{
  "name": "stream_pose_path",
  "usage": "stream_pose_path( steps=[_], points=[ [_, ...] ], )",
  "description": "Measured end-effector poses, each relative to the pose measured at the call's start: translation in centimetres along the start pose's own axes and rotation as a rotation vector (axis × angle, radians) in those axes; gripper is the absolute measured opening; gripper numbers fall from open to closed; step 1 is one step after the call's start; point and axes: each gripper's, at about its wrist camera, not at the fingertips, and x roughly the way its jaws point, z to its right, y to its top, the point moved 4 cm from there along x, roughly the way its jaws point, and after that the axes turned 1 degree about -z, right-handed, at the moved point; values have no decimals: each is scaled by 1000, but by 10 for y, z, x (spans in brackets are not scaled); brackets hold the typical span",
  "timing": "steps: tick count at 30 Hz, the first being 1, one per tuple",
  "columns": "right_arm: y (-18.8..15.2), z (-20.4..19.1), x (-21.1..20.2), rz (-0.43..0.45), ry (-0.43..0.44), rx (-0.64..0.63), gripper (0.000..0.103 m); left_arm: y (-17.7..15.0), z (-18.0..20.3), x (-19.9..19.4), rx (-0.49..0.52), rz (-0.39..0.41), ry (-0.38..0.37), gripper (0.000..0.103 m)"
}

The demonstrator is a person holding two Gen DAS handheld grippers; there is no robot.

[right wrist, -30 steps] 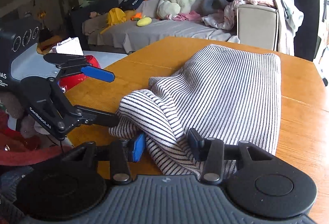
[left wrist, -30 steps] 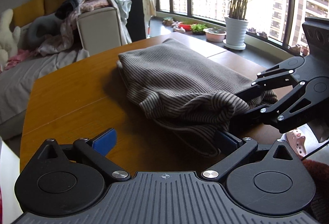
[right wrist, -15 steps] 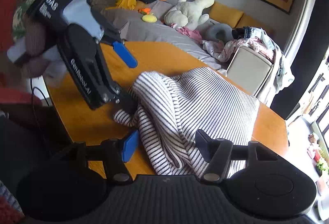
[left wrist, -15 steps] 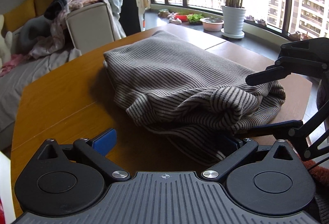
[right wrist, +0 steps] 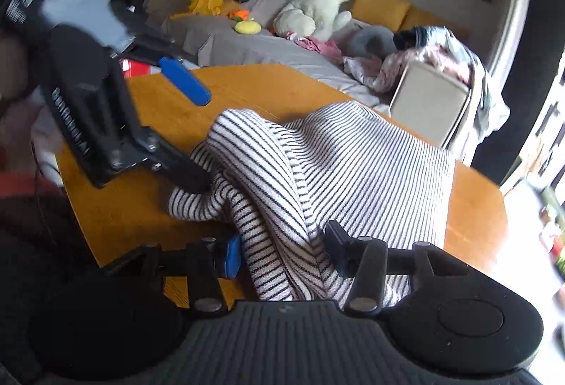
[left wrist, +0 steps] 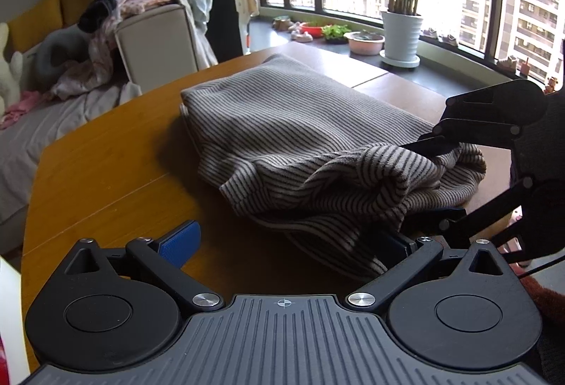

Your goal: Fold clothes

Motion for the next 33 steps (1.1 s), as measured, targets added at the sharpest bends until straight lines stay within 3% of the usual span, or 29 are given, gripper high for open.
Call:
stream_pose_path(
  steps=[6, 13, 17, 19, 22, 23, 24, 25, 30, 33],
  points=[
    [1, 37, 3, -6, 112, 251, 49, -2, 0, -11, 23, 5, -17, 103],
    [-4, 54, 4, 3, 151, 340, 48, -19, 11, -4, 93, -51, -72, 103],
    [-3, 38, 1, 5, 71, 192, 53, -14, 15, 13, 84, -61, -43, 103],
    [-4, 22, -3, 8, -6, 66, 72, -4, 8, 16, 32, -46, -30, 103],
    [-15, -3, -7, 40, -129, -153, 74, 6, -2, 17, -40, -34, -44, 103],
    [-17, -4, -6, 37, -145, -163, 73, 8, -5, 17, -57, -32, -52, 103],
    [-19, -5, -5, 34, -161, -173, 62, 8, -6, 17, -66, -35, -58, 103],
    [-21, -6, -4, 31, -177, -183, 40, 7, -7, 16, -66, -39, -61, 103],
    [-9, -1, -13, 45, -174, -171, 31, 10, -29, -19, -94, 15, -141, 103],
    [-1, 7, -16, 20, -141, -143, 29, 30, -52, -29, -142, 101, -89, 99]
  ],
)
